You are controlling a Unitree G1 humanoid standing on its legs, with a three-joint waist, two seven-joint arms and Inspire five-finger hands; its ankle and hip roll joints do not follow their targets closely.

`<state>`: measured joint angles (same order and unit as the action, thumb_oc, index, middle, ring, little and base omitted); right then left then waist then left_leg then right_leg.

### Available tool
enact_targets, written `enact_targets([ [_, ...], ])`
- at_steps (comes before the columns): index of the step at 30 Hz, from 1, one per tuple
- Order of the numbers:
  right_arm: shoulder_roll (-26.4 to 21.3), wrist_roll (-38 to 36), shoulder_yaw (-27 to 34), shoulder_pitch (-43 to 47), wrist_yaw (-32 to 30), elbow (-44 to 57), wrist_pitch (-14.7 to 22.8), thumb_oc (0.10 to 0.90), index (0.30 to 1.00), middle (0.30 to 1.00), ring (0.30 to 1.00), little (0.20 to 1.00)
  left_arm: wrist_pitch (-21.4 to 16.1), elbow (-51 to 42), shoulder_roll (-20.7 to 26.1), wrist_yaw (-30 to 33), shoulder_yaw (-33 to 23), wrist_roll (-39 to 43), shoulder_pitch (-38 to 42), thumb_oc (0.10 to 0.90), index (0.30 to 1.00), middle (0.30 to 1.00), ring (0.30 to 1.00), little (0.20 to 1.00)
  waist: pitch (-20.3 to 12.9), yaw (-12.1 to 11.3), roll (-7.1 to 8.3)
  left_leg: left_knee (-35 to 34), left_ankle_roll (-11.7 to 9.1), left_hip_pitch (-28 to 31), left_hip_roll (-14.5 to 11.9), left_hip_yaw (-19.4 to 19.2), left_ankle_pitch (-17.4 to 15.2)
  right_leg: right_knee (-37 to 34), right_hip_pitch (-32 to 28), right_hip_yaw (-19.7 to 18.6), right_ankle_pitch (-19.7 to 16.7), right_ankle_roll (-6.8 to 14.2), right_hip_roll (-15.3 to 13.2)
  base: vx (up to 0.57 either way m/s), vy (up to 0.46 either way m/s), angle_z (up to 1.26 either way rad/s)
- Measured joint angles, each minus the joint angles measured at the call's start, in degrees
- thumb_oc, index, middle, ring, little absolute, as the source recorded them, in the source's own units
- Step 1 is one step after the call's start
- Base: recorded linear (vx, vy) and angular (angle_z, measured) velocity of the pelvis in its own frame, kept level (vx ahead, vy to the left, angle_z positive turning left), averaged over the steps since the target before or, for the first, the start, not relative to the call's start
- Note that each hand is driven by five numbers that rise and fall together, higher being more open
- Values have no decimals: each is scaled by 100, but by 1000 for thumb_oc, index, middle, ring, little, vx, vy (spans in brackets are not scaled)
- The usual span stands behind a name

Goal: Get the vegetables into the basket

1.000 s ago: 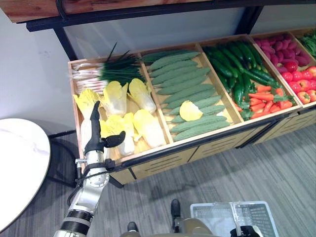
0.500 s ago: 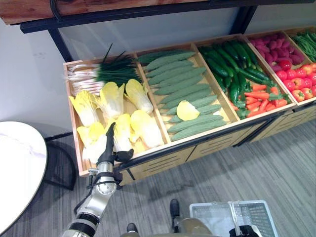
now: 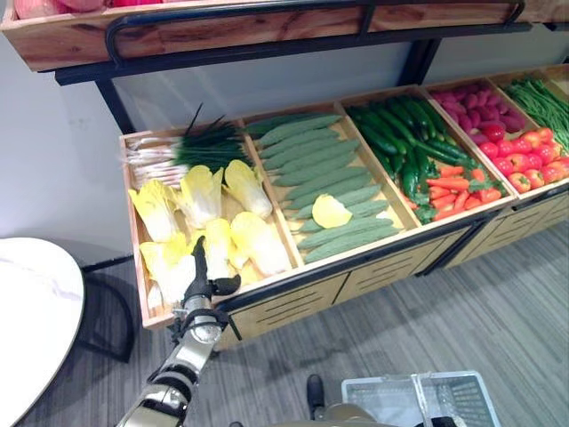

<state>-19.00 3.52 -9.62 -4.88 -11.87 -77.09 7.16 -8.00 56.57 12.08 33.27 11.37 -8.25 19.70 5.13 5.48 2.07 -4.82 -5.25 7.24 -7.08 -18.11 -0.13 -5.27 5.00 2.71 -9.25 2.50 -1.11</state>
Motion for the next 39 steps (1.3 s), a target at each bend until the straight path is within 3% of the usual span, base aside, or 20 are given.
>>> enact_targets([
  [5, -13, 9, -155, 42, -7, -30, -55, 400, 300, 300, 300, 300, -76, 870, 91, 31, -101, 533, 523, 400, 300, 300, 300, 300, -133, 7, -1, -12, -2, 2, 3, -109, -2, 0, 71, -73, 3, 5, 20, 19, 14, -14],
  [16, -41, 25, -223, -54, 12, -101, -96, 400, 300, 300, 300, 300, -69, 842, 136, 21, -211, 1012, 464, 400, 300, 300, 300, 300, -268, 26, -6, -12, 0, 19, -24, -248, -1, 8, 111, -64, -13, 34, 41, 1, 2, -7],
  [20, -34, 39, -215, -117, 11, -86, -88, 400, 300, 300, 300, 300, 126, -246, 138, 63, -254, 1358, 63, 400, 300, 300, 300, 300, -244, 23, 28, -5, 39, -5, -22, -238, 20, 9, 121, -55, -14, 35, 33, -10, 1, 2],
  [21, -30, 50, -197, -147, 11, -2, -70, 400, 300, 300, 300, 300, 389, -1192, 181, 100, -378, 1513, -265, 400, 300, 300, 300, 300, -168, 59, 81, -5, 38, -20, -24, -220, 23, 9, 124, -34, -19, 37, 31, 2, 6, 10],
  [23, 6, 66, -140, -214, 11, 130, -17, 400, 300, 300, 300, 300, 427, -3076, 310, 210, -519, 1486, -922, 400, 300, 300, 300, 300, 52, 17, 198, -21, 42, -42, -27, -125, 71, 10, 109, 71, -46, 21, 14, 1, 3, 22],
  [27, 8, 69, 49, -212, -17, 105, -21, 400, 300, 300, 300, 300, 580, -3963, 548, 294, -790, 991, -1154, 400, 300, 300, 300, 300, 209, -18, 271, -18, 0, -51, -26, -37, 103, 5, 82, 135, -90, 36, -1, 7, 10, 14],
  [34, 6, 103, 62, -187, 23, 54, 25, 400, 300, 300, 300, 300, 629, -5309, 698, 308, -1370, 186, -1161, 400, 300, 300, 300, 300, 361, -133, 114, -18, 23, 9, -3, 39, 83, 17, -31, 205, -95, 38, -36, 5, 11, 6],
  [36, -5, 109, 61, -177, 40, 62, 70, 400, 300, 300, 300, 300, 436, -5646, 696, 222, -1289, 202, -1167, 400, 300, 300, 300, 300, 380, -168, 80, -18, 27, 33, 9, 56, 80, 22, -65, 216, -85, 52, -50, -3, 26, 5],
  [39, -32, 108, 70, -77, 76, 73, 99, 400, 300, 300, 300, 300, -91, -5987, 752, -216, -1128, 856, -1239, 400, 300, 300, 300, 300, 410, -180, 7, -20, 31, 54, 30, 67, 64, 0, -92, 227, -70, 68, -83, -1, 8, 2],
])
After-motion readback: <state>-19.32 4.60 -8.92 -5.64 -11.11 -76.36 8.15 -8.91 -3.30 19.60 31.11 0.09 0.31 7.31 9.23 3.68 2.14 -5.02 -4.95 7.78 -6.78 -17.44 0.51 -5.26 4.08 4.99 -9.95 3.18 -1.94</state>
